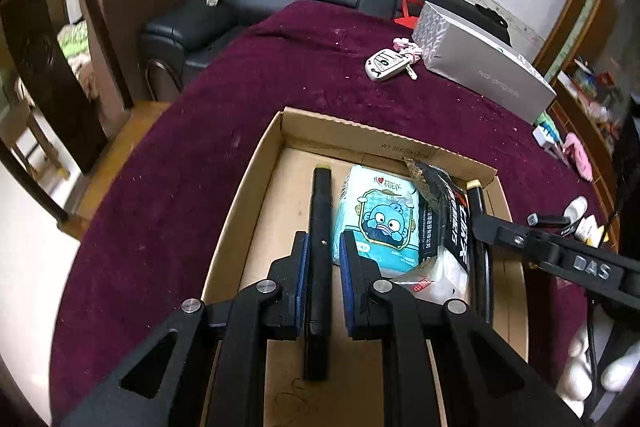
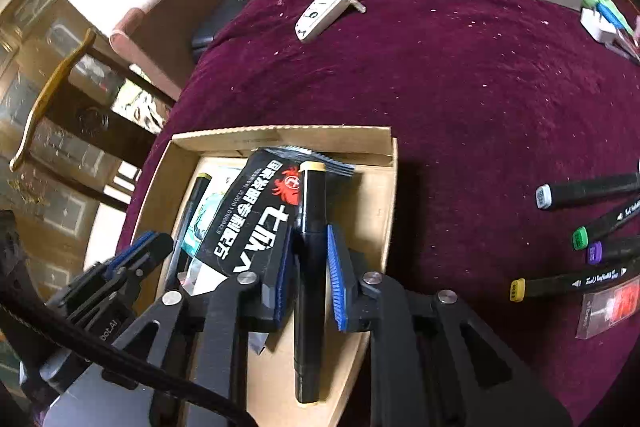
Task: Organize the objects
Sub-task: 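Carry the black marker into the box with the left tool while the right tool carries another marker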
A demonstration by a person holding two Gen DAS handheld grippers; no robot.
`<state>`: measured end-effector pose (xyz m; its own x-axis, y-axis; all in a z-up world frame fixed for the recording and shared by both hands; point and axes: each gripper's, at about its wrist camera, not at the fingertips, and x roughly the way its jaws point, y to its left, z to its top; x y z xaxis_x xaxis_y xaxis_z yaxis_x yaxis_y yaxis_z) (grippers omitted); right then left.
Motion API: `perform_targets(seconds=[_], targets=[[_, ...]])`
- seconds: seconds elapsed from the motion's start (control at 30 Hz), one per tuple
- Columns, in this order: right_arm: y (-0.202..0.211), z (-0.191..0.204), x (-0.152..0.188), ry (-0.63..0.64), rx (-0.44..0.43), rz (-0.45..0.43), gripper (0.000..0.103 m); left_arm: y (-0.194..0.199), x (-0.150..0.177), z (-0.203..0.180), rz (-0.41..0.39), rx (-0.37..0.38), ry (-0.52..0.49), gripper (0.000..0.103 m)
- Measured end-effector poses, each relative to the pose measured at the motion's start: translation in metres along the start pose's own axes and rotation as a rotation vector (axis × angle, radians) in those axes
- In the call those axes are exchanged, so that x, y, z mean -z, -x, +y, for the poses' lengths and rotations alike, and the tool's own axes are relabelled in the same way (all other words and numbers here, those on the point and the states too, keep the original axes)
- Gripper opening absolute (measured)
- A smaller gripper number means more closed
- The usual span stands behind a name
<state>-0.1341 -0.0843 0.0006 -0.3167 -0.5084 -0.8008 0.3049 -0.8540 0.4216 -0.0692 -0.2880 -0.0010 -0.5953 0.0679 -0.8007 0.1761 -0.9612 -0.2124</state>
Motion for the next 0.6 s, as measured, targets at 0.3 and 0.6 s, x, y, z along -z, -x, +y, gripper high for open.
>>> perform_targets(seconds=[0.3, 0.6], targets=[[0.075, -0.010, 0.031, 0.114, -0.038, -0.203, 0.049, 0.052, 0.005, -0.005, -0.081, 0.037, 0.087, 0.017], [0.134, -0.072, 0.065, 0.140, 0.068, -0.363, 0.050, 0.130, 0.042, -0.103, -0.209, 0.173, -0.024, 0.032]])
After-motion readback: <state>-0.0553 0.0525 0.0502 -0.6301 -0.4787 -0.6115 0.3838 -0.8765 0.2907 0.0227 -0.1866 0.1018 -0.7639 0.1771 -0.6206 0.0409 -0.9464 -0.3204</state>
